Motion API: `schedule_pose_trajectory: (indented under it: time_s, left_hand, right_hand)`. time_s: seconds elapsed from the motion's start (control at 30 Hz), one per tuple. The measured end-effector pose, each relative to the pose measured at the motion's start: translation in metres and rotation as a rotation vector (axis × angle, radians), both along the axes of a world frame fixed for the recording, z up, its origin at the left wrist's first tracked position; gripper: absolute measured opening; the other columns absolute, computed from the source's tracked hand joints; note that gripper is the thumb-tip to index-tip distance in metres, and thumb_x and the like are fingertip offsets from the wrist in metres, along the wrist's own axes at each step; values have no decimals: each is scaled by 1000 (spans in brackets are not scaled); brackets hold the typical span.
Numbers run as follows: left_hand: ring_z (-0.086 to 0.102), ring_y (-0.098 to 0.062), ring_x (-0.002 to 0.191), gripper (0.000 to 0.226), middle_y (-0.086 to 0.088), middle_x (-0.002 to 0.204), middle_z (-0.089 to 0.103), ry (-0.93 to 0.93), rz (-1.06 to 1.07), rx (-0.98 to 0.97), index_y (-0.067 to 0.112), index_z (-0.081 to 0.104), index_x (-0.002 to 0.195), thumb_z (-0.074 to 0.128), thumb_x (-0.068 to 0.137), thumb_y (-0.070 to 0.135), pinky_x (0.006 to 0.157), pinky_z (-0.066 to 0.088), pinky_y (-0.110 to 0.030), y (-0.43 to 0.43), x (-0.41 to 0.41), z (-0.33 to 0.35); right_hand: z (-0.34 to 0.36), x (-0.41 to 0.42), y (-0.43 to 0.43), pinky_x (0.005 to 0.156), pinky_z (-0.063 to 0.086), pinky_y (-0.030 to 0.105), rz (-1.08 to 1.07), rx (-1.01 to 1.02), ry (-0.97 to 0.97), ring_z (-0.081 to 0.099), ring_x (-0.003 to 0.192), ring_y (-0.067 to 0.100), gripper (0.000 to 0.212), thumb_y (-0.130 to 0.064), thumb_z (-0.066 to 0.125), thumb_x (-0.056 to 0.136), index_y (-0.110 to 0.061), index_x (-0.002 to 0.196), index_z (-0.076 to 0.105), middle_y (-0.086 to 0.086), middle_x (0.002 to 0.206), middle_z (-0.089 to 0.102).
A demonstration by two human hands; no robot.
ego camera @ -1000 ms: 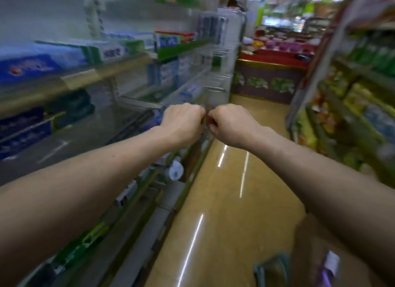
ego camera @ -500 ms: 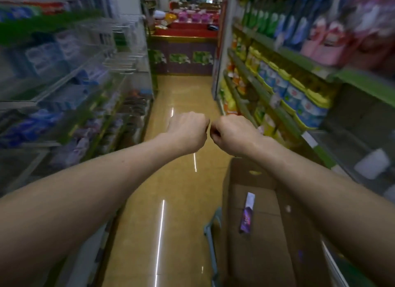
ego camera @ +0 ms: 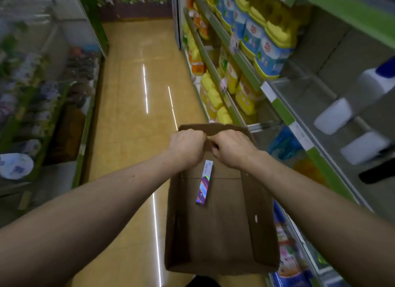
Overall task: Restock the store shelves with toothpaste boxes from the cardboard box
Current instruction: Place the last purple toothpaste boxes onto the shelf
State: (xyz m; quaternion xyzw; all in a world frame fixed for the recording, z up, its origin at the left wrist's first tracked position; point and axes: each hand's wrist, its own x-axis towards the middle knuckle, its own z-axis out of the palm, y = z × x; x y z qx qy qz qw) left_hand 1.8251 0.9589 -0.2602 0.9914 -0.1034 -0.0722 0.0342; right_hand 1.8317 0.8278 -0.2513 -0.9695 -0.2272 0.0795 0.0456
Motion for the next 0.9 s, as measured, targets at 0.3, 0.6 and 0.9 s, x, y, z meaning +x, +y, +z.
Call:
schedule_pose_trajectory:
  time_s: [0.3,0.6,0.9]
  left_hand:
    - [58,-22,80,10,-4,96,65,195,51,15,17,59,95,54,91,25,63,38,-28,-23,27,-100]
    - [63,-26,88,16,-5,98,65,390,99,-39,16,61,100,57,89,27,68,48,-28,-8,50,-193]
    - [60,-26,95,24,-6,107,63,508,44,-53,17,58,106,63,88,31,71,44,-31,-3,79,-250]
  right_hand:
    - [-98,25,-33,64,35,31,-105,-41,156,61,94,32,16,-17,47,91,-13,87,62,11,100,66]
    - [-177,22,-21,64,34,30,-221,-53,371,59,93,31,17,-13,46,92,-11,97,63,11,101,63]
    - [-250,25,4,65,34,29,-378,-16,533,59,99,33,23,-21,48,96,-9,111,59,14,110,63]
